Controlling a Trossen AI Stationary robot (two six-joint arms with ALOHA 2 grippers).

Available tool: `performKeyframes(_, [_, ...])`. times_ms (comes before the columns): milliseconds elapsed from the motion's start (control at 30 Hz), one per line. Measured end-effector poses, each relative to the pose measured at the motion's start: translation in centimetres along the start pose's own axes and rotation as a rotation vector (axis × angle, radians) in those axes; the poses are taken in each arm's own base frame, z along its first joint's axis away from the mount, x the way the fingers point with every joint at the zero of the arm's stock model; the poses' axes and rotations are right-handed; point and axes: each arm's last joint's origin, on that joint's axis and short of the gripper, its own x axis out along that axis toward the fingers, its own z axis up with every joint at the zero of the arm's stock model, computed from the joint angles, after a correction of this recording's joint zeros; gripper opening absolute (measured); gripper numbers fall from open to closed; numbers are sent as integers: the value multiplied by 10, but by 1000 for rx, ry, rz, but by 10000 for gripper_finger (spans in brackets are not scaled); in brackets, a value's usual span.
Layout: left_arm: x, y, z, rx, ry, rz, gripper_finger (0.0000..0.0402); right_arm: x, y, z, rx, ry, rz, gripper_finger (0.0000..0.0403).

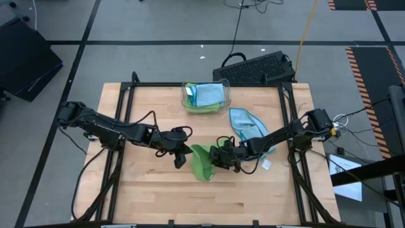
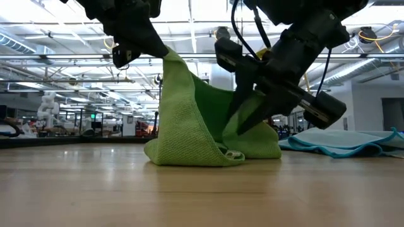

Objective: Fold microfiber towels
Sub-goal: Fold the green microfiber cloth

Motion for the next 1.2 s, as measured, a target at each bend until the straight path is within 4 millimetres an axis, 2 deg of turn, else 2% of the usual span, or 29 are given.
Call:
performKeyframes(133, [0, 0, 0, 2, -1, 2, 4, 0, -1, -1, -91, 46, -22, 14])
performKeyframes(267, [0, 0, 0, 0, 5, -7, 7, -5, 4, 1, -205, 120, -34, 11])
performKeyframes(400, [-9, -3, 2, -21, 2, -50, 4, -26, 17, 5, -385, 237, -16, 3])
performKeyframes(667, [-48, -12, 20, 96, -98, -118, 4, -96, 17, 21, -652, 254, -125, 1])
performKeyframes(833, [-89, -14, 35, 170, -164, -137, 4, -149, 11, 34, -741, 234, -150, 1])
performKeyframes(1000, [-129, -5, 46, 260, -133, -62, 3, -197, 13, 45, -794, 150, -87, 1])
performKeyframes(1100, [-145, 2, 54, 360, -133, 21, 4, -218, 24, 54, -837, 44, -38, 1])
performKeyframes(1200, [-154, 10, 66, 443, -176, 128, 3, -237, 45, 65, -857, -129, 25, 0])
